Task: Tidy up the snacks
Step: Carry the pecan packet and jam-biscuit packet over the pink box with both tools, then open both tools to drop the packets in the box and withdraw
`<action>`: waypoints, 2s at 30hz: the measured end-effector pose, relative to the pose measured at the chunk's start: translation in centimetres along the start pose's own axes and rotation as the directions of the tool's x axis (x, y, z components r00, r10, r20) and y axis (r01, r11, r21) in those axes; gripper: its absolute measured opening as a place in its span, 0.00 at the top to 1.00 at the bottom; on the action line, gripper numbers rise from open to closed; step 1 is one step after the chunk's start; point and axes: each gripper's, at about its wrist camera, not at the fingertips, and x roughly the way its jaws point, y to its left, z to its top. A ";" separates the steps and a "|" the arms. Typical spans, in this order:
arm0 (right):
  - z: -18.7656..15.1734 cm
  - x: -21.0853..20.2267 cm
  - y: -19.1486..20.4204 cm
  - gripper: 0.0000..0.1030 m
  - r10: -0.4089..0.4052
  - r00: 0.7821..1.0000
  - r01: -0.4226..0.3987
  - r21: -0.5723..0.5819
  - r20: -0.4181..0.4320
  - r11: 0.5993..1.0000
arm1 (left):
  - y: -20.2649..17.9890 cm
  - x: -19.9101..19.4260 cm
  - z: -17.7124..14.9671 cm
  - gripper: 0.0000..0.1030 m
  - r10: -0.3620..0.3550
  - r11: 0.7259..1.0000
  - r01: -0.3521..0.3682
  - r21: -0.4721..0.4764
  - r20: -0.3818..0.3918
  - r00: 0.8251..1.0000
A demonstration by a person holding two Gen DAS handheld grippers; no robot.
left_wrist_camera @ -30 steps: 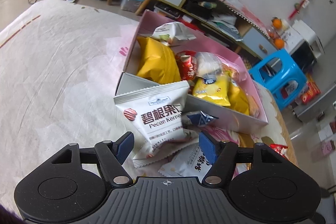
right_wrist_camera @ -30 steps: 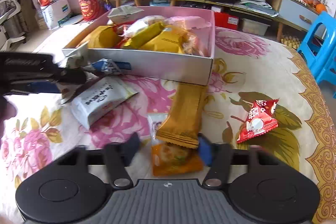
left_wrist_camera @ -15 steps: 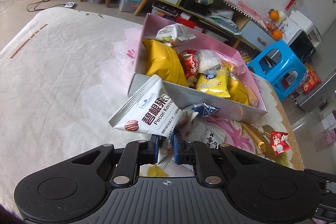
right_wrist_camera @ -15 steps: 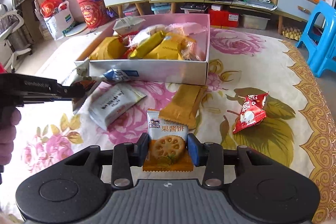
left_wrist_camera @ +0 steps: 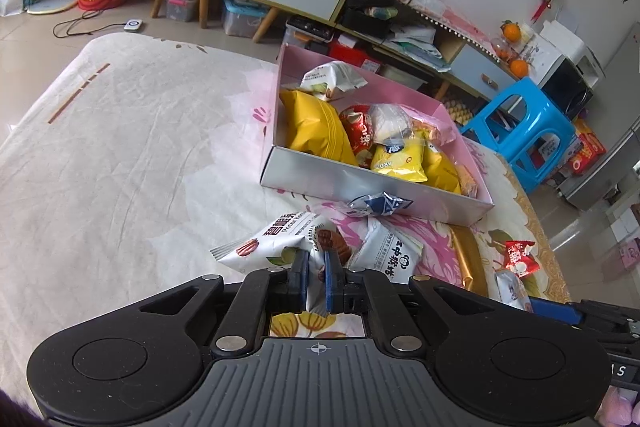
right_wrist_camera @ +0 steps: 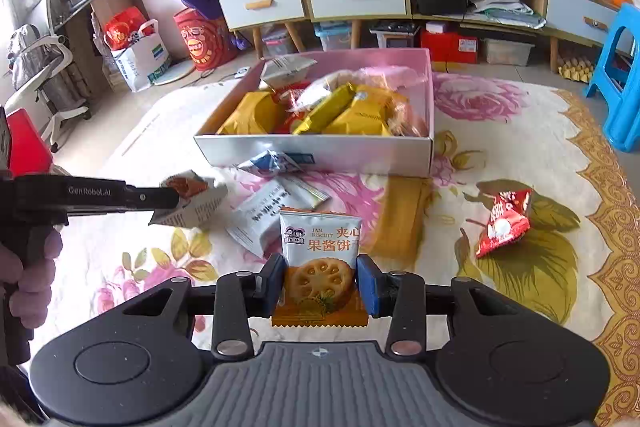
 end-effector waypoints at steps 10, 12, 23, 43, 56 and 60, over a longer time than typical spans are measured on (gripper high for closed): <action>1.0 -0.9 0.2 0.70 0.011 0.999 -0.012 0.014 0.047 1.000 | -0.8 -2.1 0.7 0.96 -0.039 0.999 0.039 0.011 0.054 0.998; 1.3 -0.9 0.2 0.70 0.009 0.998 -0.011 0.021 0.056 1.000 | -1.1 -2.4 1.0 0.96 -0.050 0.999 0.049 0.011 0.065 0.997; 4.6 0.7 -0.3 0.70 -0.009 0.995 0.000 0.094 0.098 0.996 | -3.0 -2.3 4.1 0.98 -0.085 0.996 0.086 0.002 0.138 0.987; 9.1 6.2 -6.5 0.69 -0.092 0.981 0.034 0.317 0.168 0.948 | -3.1 5.1 6.9 0.97 -0.045 0.997 0.056 -0.050 0.198 0.979; 8.6 8.0 -6.2 0.65 -0.093 0.983 0.034 0.347 0.156 0.937 | -4.3 7.9 5.3 0.93 -0.034 0.999 0.031 0.022 0.124 0.992; 8.7 7.6 -6.2 0.52 -0.081 0.984 0.021 0.346 0.162 0.938 | -4.0 7.4 5.5 0.91 -0.047 0.999 0.047 0.002 0.111 0.993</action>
